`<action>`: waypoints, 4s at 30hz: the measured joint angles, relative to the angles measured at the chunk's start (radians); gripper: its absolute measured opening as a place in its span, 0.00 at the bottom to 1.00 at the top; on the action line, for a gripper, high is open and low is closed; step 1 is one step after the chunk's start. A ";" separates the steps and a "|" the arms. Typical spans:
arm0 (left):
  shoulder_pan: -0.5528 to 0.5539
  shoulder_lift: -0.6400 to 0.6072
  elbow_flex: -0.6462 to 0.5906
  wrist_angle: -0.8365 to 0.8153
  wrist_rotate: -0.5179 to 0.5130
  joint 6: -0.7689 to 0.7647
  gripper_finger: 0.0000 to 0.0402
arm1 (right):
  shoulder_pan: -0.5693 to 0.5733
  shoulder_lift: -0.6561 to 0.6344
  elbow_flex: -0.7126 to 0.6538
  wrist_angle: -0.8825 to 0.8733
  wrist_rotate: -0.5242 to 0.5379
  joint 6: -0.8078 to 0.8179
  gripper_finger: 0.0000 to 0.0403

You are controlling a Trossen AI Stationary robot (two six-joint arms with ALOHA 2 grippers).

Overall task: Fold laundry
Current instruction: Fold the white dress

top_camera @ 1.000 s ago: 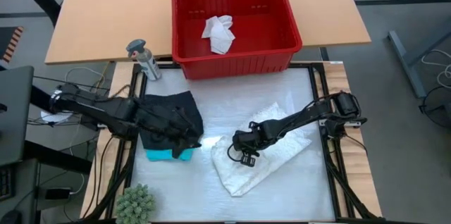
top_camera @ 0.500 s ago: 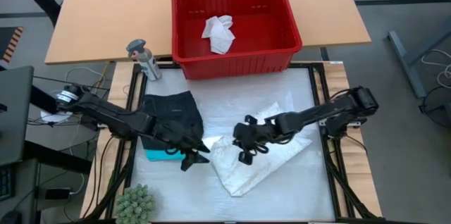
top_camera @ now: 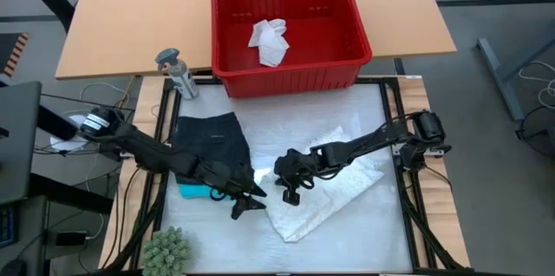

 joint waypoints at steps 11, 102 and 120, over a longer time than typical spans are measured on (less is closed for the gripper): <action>0.035 0.310 0.001 0.062 -0.030 -0.120 0.53 | -0.023 0.006 0.000 -0.138 0.024 0.081 0.06; 0.041 0.368 0.001 0.128 -0.008 -0.234 0.53 | -0.198 0.018 0.006 -0.237 -0.250 -0.377 0.04; 0.042 0.368 0.001 0.107 -0.015 -0.219 0.53 | -0.197 0.000 0.007 -0.449 -0.205 -0.378 0.12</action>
